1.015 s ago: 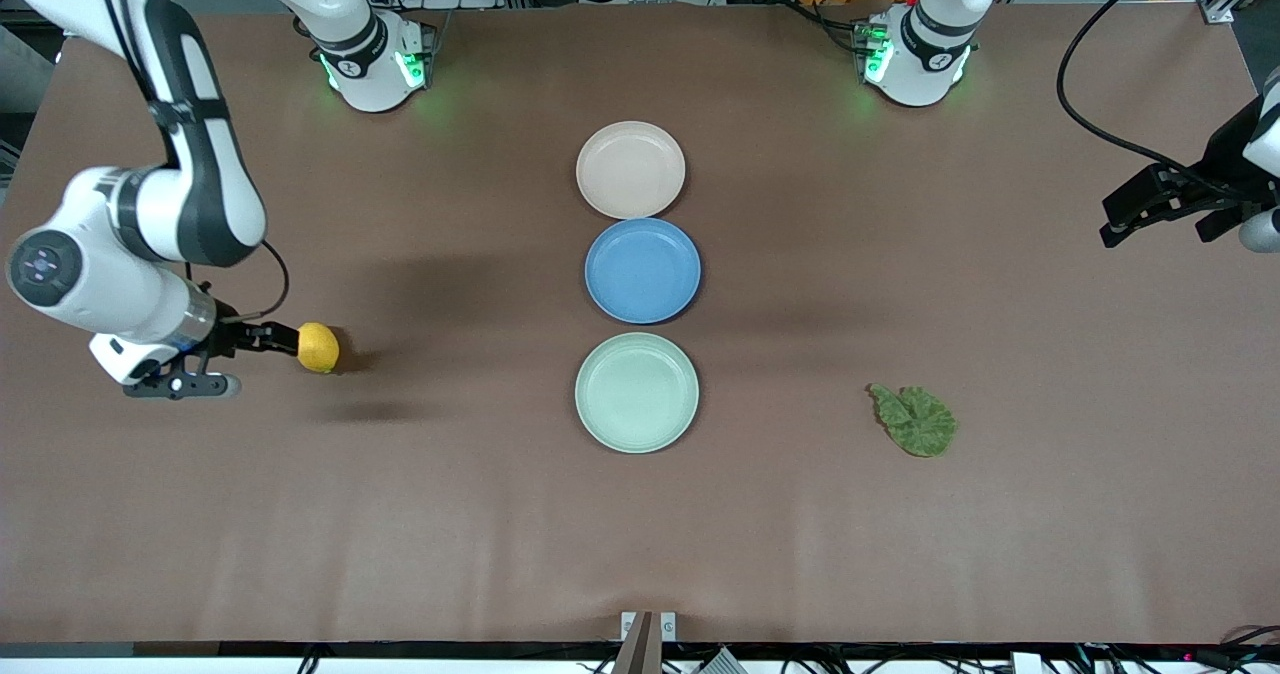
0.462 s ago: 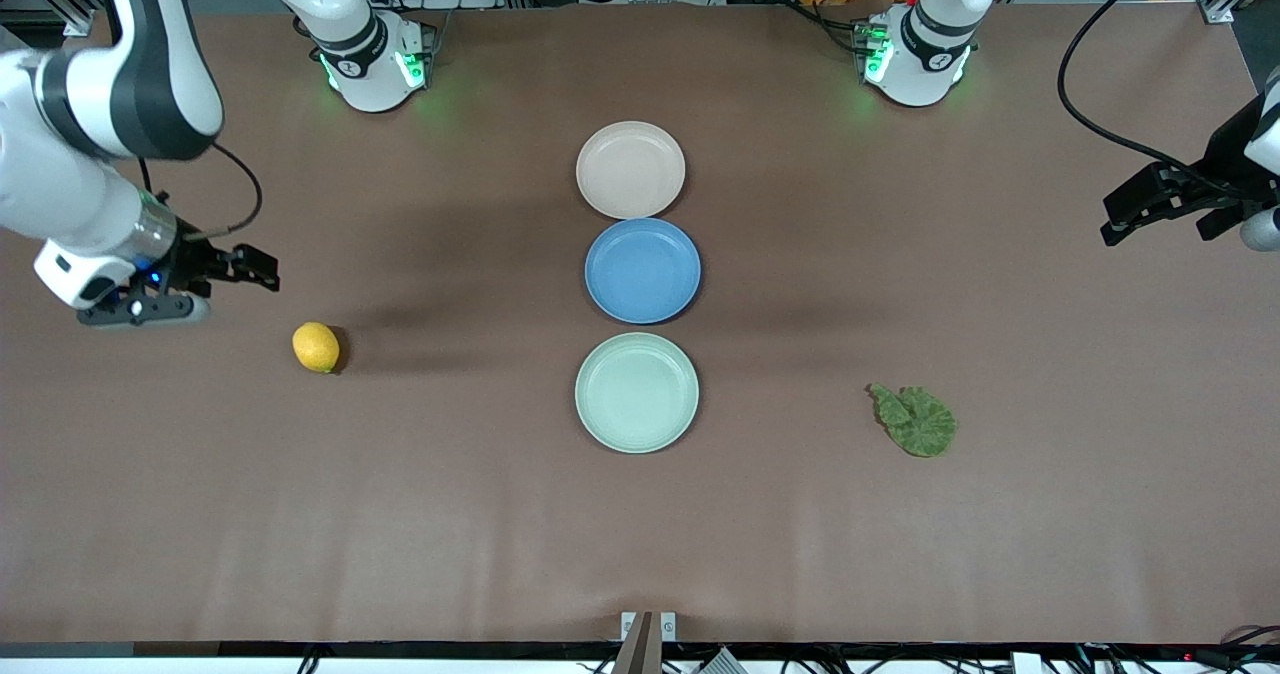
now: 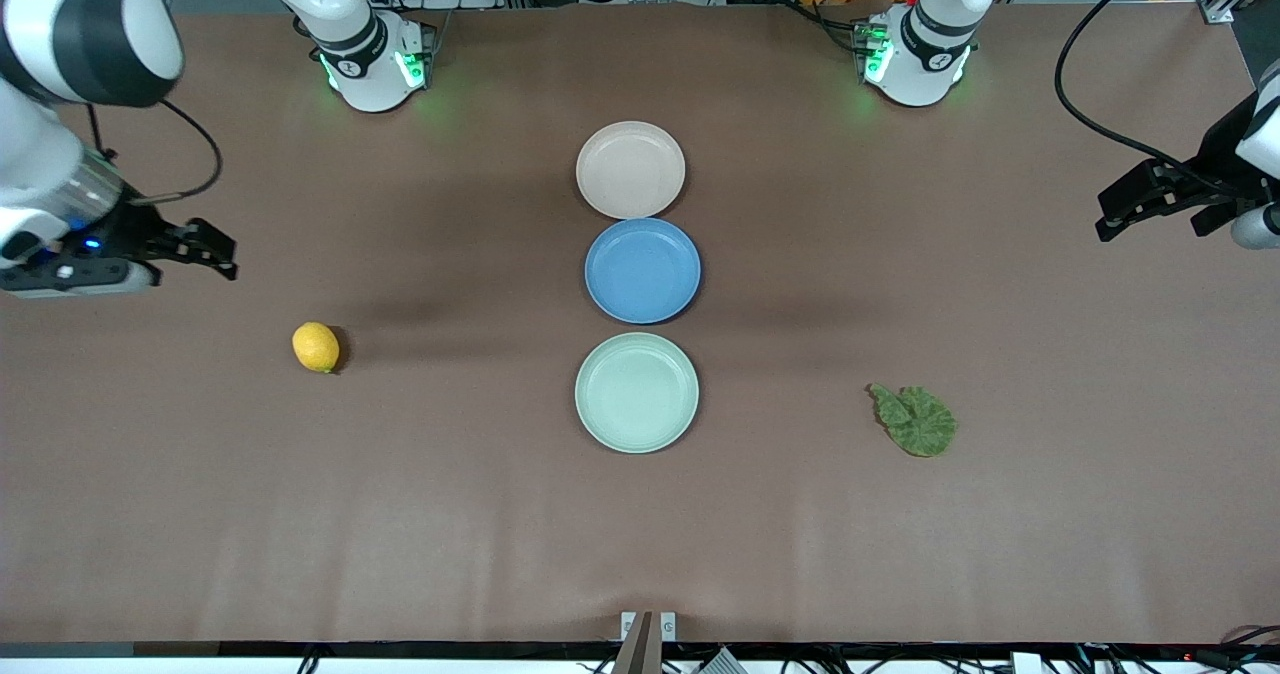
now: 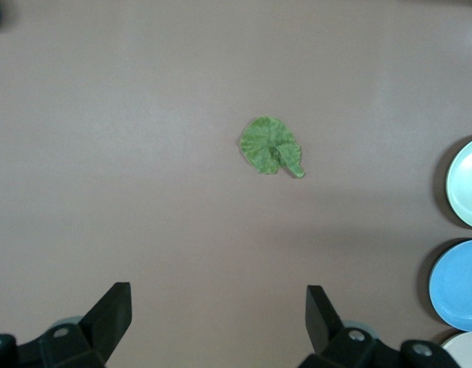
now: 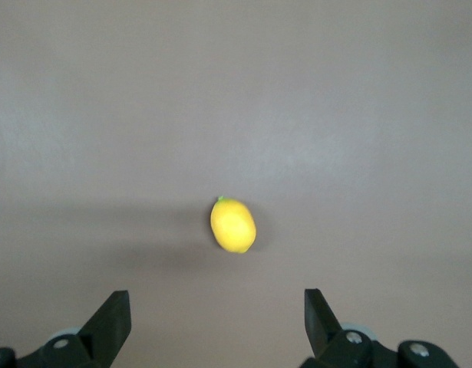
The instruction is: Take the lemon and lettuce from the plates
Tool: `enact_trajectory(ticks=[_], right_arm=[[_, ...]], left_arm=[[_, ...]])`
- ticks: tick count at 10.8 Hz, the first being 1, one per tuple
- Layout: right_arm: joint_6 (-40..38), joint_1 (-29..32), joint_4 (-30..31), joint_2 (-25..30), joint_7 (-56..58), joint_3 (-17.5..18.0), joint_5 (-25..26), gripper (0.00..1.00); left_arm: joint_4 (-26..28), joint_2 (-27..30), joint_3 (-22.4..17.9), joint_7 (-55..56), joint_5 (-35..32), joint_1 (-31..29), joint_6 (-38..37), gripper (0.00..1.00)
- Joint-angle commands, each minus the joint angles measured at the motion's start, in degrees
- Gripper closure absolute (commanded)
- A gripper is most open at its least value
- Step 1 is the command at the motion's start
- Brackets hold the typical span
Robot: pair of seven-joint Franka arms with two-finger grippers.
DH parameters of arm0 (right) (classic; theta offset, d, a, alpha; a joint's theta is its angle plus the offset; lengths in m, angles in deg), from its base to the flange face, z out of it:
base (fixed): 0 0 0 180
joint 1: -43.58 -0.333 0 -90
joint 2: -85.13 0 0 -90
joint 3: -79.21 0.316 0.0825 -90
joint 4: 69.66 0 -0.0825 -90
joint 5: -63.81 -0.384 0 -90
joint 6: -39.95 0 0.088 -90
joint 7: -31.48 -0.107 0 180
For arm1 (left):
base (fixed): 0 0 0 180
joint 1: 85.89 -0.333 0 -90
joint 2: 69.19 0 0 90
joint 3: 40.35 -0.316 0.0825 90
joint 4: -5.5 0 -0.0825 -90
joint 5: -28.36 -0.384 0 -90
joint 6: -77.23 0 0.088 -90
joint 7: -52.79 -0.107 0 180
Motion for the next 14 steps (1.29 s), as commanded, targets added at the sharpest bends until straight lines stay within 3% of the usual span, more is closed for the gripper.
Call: enact_trajectory(ticks=[1,5,14], right_arm=[[-9.4,1.82,-9.47,-0.28,0.57,0.62,0.79,0.0],[-22.08,1.73,-22.93,-4.23,0.3,-0.79,0.17,0.0],[-25.36,1.82,-24.1,-4.06,-1.98,-1.75,-3.08,0.0]], left_arm=[[0.04,0.97,0.64,0.53,-1.0,-0.28,-1.15,0.0],[-0.06,0.88,0.73,0.62,-1.0,-0.19,-1.42,0.0],[-0.14,0.97,0.82,0.53,0.24,-0.19,-1.42,0.0]])
